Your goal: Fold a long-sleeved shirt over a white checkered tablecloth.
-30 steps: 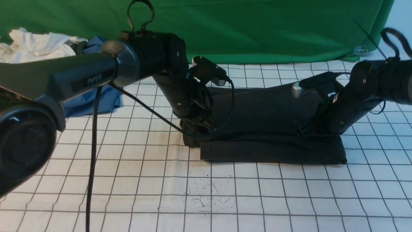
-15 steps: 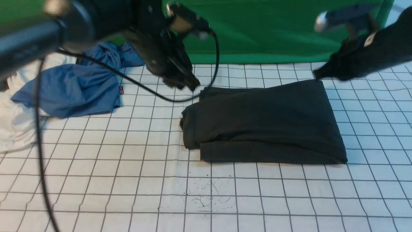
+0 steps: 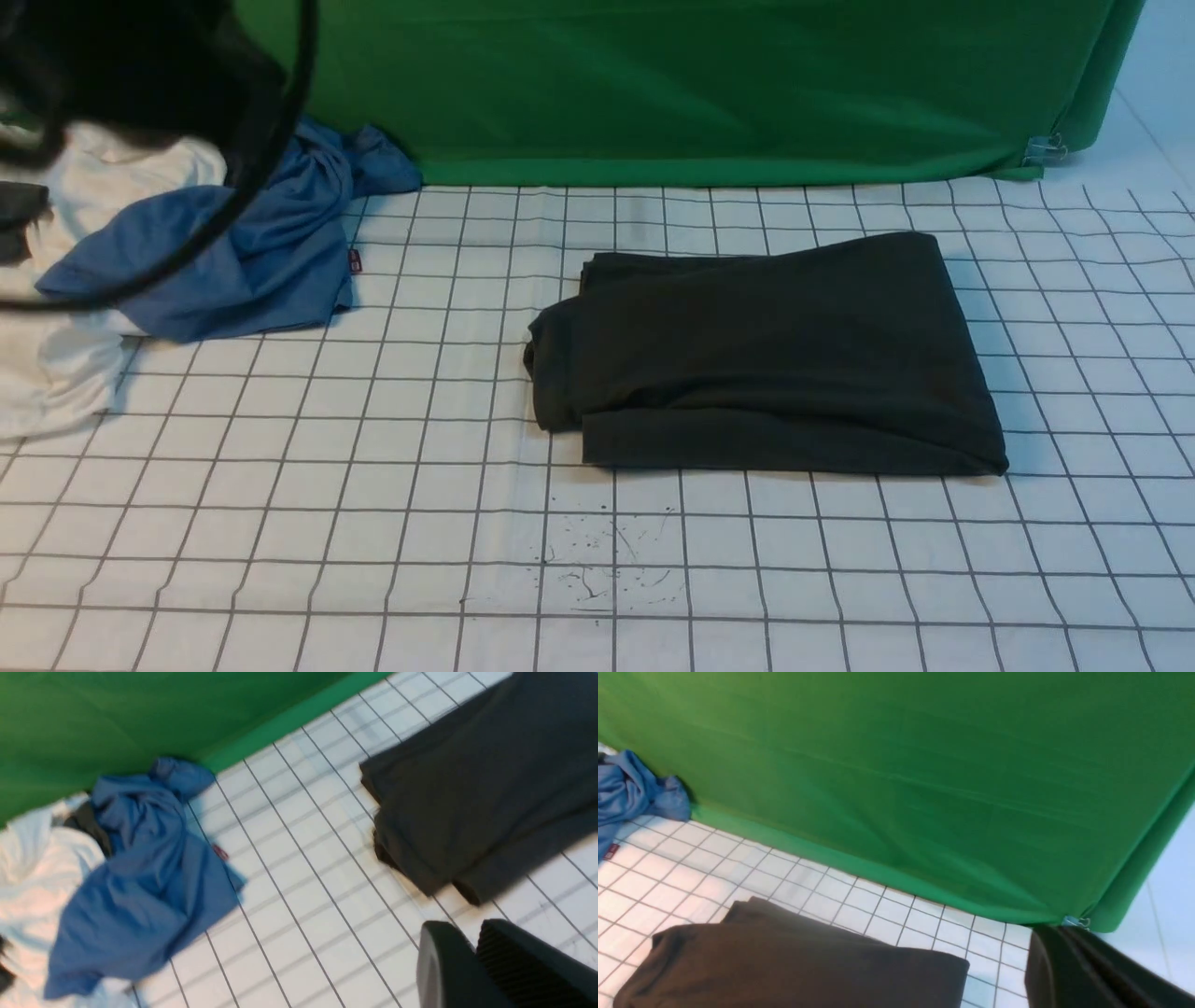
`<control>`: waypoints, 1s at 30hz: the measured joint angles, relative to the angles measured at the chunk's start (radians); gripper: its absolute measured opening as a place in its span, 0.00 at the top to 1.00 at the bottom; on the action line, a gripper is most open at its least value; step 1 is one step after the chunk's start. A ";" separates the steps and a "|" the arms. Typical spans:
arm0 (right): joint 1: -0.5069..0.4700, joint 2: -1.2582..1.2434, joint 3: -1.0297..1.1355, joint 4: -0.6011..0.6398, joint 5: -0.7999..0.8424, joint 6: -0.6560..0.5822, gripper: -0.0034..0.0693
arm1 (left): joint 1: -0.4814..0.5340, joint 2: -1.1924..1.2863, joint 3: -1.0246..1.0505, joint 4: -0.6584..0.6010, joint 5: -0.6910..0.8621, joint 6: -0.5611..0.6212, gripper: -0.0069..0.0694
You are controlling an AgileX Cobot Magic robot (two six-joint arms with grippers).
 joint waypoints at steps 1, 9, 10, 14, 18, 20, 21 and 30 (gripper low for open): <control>0.000 -0.026 0.025 0.002 -0.006 0.001 0.93 | 0.000 -0.050 0.048 -0.006 -0.012 -0.002 0.88; 0.000 -0.274 0.203 0.018 -0.016 0.002 0.93 | 0.001 -0.461 0.493 -0.004 -0.101 -0.069 0.92; 0.000 -0.300 0.215 0.019 -0.016 0.002 0.93 | 0.001 -0.523 0.545 0.005 -0.120 -0.098 0.92; 0.000 -0.399 0.229 0.021 -0.026 0.003 0.93 | 0.001 -0.761 0.731 0.041 -0.200 -0.192 0.92; 0.000 -0.429 0.230 0.021 -0.052 0.003 0.93 | 0.001 -0.905 0.831 0.070 -0.258 -0.205 0.92; 0.000 -0.431 0.230 0.021 -0.070 0.003 0.93 | 0.001 -0.955 0.860 0.074 -0.266 -0.206 0.92; 0.000 -0.431 0.230 0.021 -0.073 0.003 0.93 | 0.001 -0.971 0.868 0.076 -0.269 -0.206 0.92; 0.000 -0.431 0.230 0.021 -0.075 0.014 0.91 | 0.001 -0.988 0.872 0.079 -0.281 -0.206 0.92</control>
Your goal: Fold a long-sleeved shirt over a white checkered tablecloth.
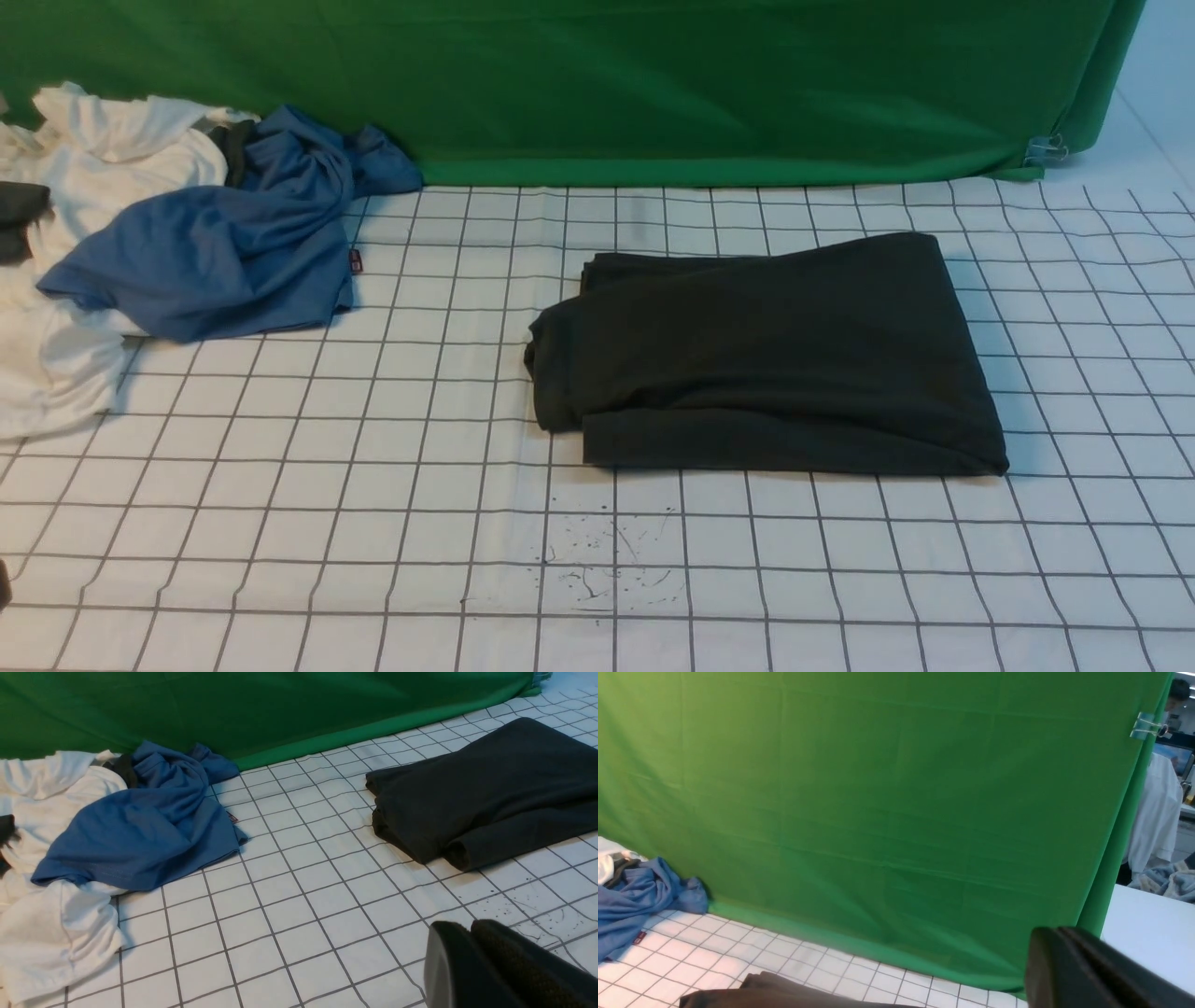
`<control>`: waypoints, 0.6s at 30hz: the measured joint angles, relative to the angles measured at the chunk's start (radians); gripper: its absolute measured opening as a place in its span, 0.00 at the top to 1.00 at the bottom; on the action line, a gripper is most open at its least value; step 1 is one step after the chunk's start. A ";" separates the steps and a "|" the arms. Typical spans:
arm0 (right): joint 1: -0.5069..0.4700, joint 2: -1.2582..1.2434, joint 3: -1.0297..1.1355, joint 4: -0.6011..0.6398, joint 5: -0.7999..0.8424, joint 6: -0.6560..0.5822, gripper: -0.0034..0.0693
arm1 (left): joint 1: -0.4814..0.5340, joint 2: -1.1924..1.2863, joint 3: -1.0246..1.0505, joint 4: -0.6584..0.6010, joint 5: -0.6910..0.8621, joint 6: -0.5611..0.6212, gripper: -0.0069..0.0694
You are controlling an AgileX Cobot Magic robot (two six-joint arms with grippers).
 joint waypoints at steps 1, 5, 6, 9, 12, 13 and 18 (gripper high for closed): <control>0.000 0.000 0.000 0.000 0.000 0.000 0.91 | 0.000 -0.001 0.000 0.000 0.000 0.000 0.92; 0.000 0.000 0.000 0.000 0.000 0.003 0.90 | 0.000 -0.001 0.000 0.000 0.000 0.000 0.92; 0.000 0.000 0.000 0.000 0.000 0.004 0.89 | 0.000 -0.001 0.000 0.000 0.000 0.000 0.92; 0.000 0.000 0.000 0.000 0.000 0.004 0.88 | 0.000 -0.001 0.000 0.000 0.000 0.000 0.92; 0.000 0.000 0.000 0.000 0.000 0.004 0.87 | 0.000 -0.001 0.000 0.000 0.000 0.000 0.92; 0.000 0.000 0.000 0.000 0.000 0.004 0.86 | 0.000 -0.001 0.000 0.000 0.000 0.000 0.92; 0.000 -0.008 0.029 0.000 -0.012 0.005 0.87 | 0.000 -0.001 0.000 0.000 -0.001 0.000 0.92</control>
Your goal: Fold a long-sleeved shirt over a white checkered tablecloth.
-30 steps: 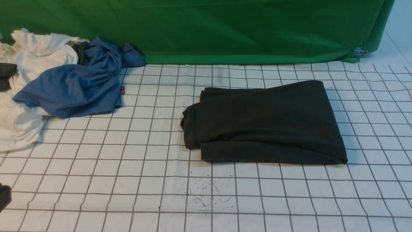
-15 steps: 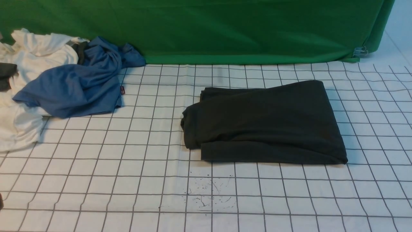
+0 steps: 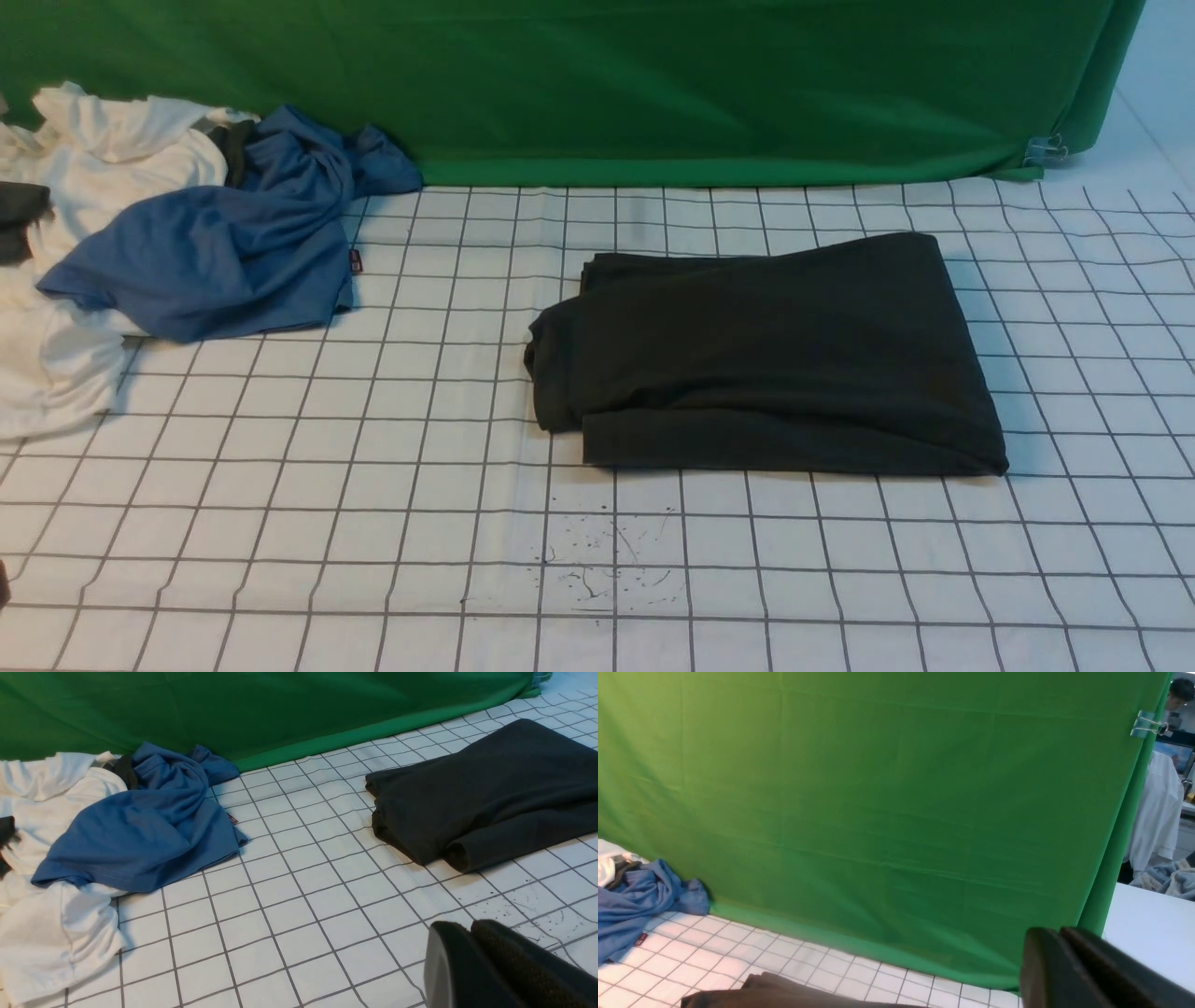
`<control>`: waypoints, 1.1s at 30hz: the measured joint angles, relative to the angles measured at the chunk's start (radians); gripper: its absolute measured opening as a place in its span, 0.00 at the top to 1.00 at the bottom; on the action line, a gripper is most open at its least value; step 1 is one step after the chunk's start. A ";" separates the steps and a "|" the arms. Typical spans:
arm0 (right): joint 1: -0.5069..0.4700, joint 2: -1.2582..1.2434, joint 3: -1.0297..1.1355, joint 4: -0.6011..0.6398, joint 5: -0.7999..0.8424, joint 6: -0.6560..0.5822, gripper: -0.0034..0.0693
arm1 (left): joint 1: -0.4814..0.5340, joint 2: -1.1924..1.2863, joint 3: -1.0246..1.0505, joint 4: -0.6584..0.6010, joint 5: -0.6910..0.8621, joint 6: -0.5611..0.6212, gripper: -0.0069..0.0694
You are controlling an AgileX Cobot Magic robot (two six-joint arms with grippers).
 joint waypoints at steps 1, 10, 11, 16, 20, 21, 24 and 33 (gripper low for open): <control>0.000 -0.011 0.021 0.000 -0.002 0.002 0.89 | 0.000 0.000 0.000 0.000 0.000 0.000 0.92; -0.076 -0.187 0.451 -0.197 -0.168 0.288 0.93 | 0.000 0.000 0.000 0.000 0.000 0.000 0.92; -0.080 -0.196 0.474 -0.202 -0.173 0.288 0.93 | 0.000 0.000 0.000 0.000 0.001 0.000 0.92; -0.163 -0.335 0.734 -0.230 -0.184 0.337 0.93 | 0.000 0.000 0.000 0.000 0.001 0.001 0.92; -0.175 -0.432 0.796 -0.248 -0.154 0.381 0.93 | 0.000 0.000 0.000 0.000 0.000 0.001 0.92; -0.175 -0.444 0.797 -0.251 -0.138 0.386 0.93 | 0.000 0.000 0.000 0.000 0.001 0.001 0.92; -0.176 -0.450 0.798 -0.257 -0.110 0.384 0.93 | 0.000 0.000 0.000 0.001 0.000 0.001 0.92; -0.178 -0.454 0.799 -0.260 -0.089 0.346 0.93 | 0.000 0.000 0.000 0.001 0.000 0.001 0.92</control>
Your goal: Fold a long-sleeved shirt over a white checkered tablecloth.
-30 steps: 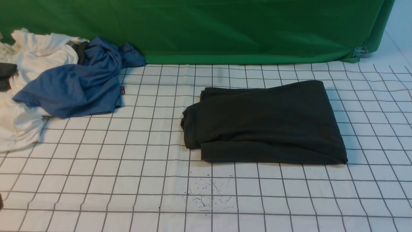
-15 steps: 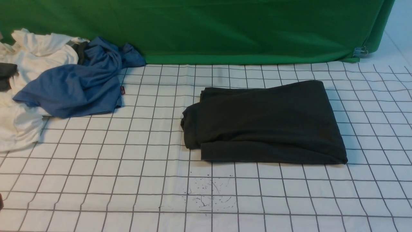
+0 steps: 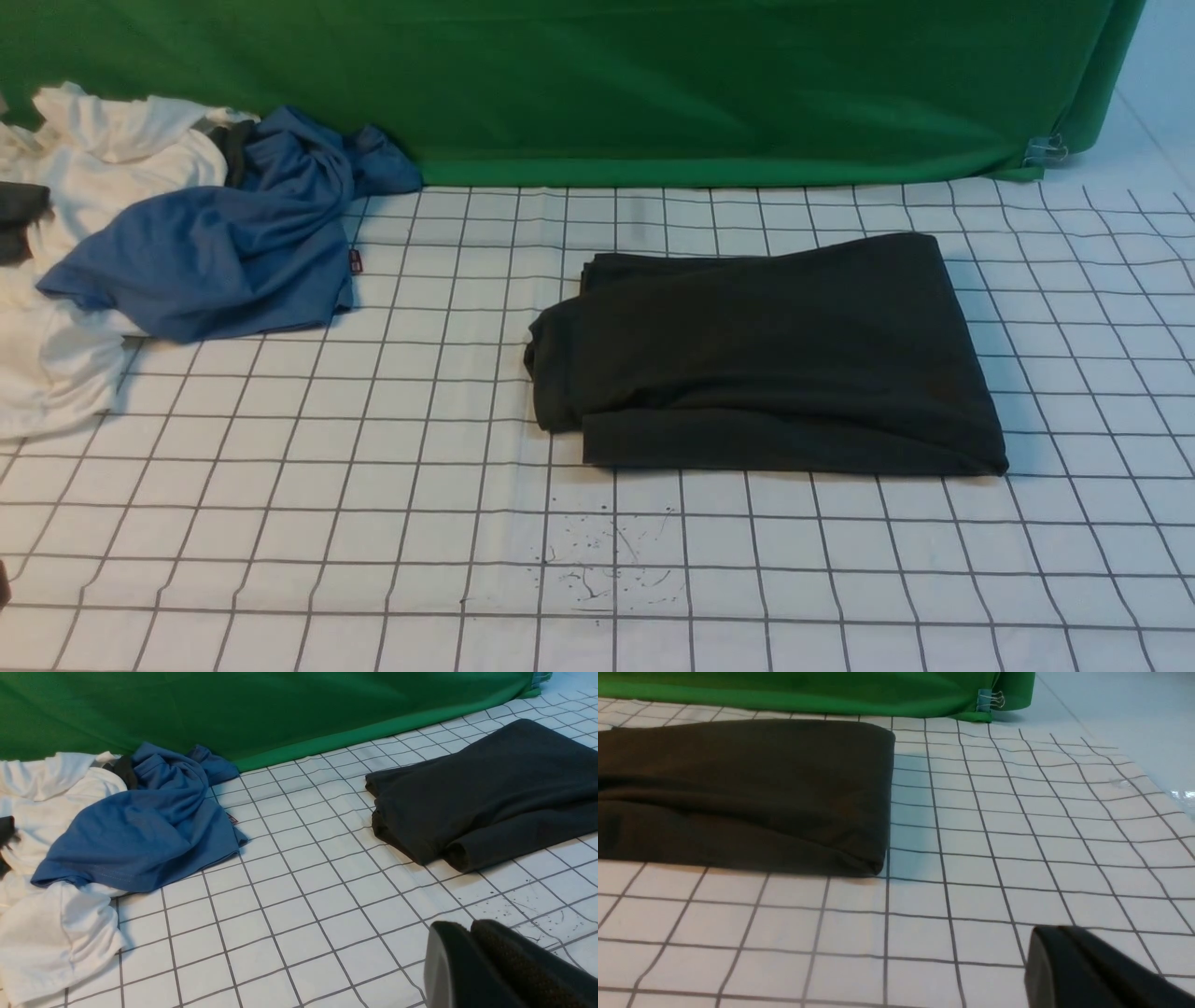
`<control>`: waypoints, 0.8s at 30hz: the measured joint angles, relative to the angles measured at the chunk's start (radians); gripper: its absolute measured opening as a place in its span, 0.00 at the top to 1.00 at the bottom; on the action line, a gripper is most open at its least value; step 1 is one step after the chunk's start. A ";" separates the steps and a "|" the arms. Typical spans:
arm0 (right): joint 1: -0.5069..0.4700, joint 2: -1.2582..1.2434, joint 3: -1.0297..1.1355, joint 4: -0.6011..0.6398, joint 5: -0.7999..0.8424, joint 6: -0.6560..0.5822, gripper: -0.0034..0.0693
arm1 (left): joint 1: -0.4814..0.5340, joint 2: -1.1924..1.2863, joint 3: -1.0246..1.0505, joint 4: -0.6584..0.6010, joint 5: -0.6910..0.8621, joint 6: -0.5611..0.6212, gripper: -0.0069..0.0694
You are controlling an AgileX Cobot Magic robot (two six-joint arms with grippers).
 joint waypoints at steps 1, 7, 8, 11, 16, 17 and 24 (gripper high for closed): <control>0.000 0.000 0.000 0.005 0.000 0.000 0.93 | 0.000 0.000 0.000 0.000 0.000 0.000 0.92; -0.001 0.000 0.000 0.010 0.000 -0.001 0.93 | 0.000 0.000 0.000 0.000 -0.001 0.000 0.92; -0.001 0.000 0.000 0.010 0.000 -0.001 0.93 | 0.000 0.000 0.000 0.000 -0.001 0.000 0.92; -0.001 0.000 0.000 0.012 0.000 -0.002 0.92 | 0.000 0.000 0.000 0.000 -0.001 0.000 0.92; -0.001 0.000 0.000 0.014 0.000 -0.002 0.90 | 0.000 0.000 0.000 0.000 -0.001 0.000 0.92; -0.001 0.000 0.000 0.014 0.000 -0.002 0.90 | 0.000 0.000 0.000 0.000 -0.001 0.000 0.92; -0.001 0.000 0.000 0.014 0.000 -0.002 0.88 | 0.000 0.000 0.000 0.000 -0.001 0.000 0.92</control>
